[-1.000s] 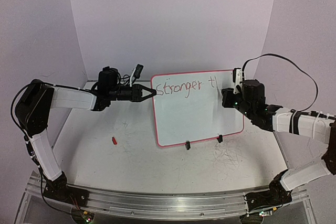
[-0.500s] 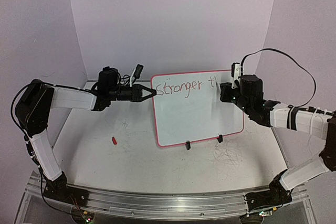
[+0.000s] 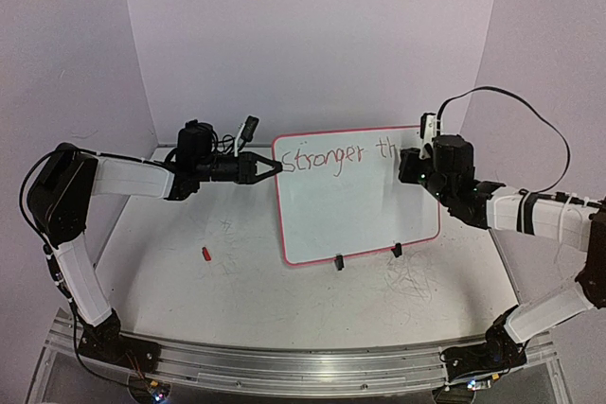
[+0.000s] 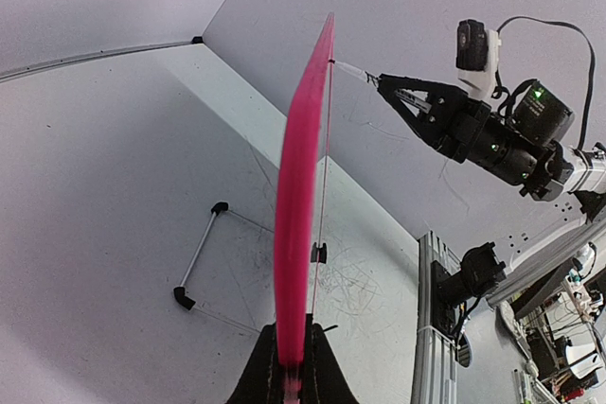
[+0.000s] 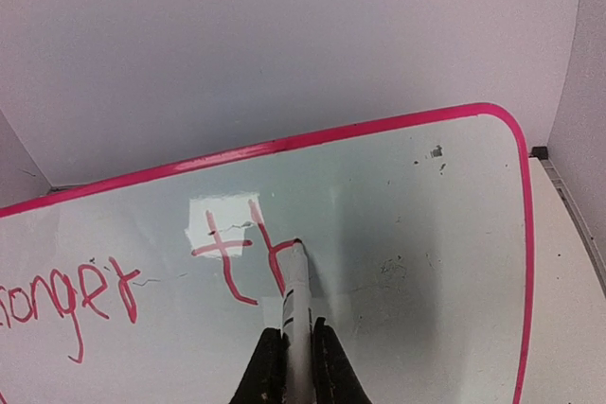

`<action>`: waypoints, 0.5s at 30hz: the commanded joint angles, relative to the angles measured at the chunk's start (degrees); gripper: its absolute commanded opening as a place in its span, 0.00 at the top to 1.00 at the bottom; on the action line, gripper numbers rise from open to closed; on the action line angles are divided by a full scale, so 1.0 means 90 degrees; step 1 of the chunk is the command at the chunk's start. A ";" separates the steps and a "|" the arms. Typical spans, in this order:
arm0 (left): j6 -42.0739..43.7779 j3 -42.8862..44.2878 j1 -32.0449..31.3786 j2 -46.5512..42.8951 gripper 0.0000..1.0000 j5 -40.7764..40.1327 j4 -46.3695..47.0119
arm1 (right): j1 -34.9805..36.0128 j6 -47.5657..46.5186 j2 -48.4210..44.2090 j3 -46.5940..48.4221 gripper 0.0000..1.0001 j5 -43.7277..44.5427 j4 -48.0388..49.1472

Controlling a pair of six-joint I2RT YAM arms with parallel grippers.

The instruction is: Write a sentence on the whiteboard

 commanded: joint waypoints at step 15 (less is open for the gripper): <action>0.0164 0.0059 -0.0163 -0.0055 1.00 0.0101 -0.0051 | -0.0039 0.0210 -0.0457 -0.0143 1.00 -0.0207 -0.0110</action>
